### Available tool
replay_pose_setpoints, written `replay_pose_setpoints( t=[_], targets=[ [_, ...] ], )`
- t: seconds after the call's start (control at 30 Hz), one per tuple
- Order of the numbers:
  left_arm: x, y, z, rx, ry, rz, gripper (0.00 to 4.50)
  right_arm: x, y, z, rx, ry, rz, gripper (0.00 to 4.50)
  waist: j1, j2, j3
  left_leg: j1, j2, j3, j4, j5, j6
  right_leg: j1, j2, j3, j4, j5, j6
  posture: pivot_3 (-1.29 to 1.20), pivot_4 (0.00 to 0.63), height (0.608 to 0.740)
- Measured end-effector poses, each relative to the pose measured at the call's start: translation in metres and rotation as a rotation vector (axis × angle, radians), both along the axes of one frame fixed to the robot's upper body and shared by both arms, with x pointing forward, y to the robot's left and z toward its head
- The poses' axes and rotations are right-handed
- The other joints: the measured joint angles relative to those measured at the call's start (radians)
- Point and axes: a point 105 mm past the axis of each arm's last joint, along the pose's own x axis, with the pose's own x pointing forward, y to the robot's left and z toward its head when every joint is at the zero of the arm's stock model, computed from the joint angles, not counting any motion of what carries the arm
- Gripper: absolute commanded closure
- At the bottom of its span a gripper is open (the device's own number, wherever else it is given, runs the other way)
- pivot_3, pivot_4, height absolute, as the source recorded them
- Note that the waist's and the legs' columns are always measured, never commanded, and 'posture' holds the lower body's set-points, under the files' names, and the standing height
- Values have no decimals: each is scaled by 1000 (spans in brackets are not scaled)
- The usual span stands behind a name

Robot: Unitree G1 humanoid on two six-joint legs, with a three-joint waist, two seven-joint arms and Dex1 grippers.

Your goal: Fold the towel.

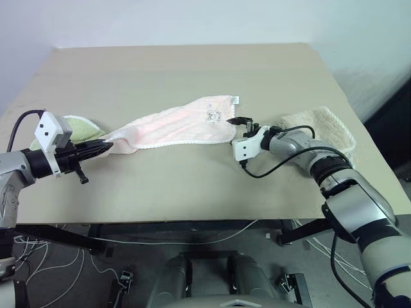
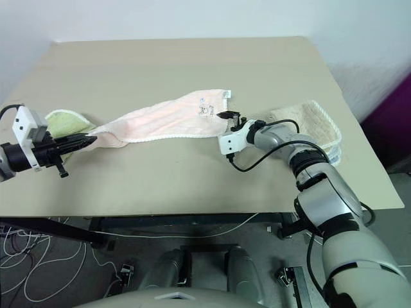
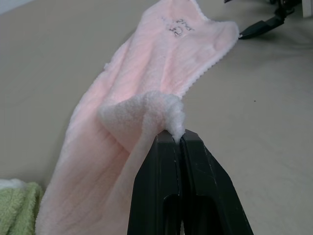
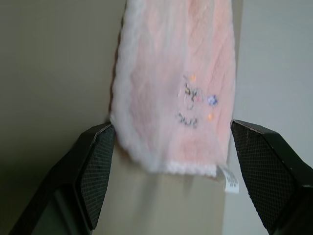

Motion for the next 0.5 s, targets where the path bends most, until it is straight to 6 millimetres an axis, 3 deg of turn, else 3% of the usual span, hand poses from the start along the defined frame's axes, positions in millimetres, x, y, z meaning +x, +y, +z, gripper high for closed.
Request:
replay_pose_setpoints(
  t=[0.5],
  targets=[
    [0,0,1,-1,-2,-5,4500,2,1,-1,-22,-33,5,581,-6,-1,0,1,0,0,0,0,0,2,0,0,0,0,0,0,150,740]
  ],
)
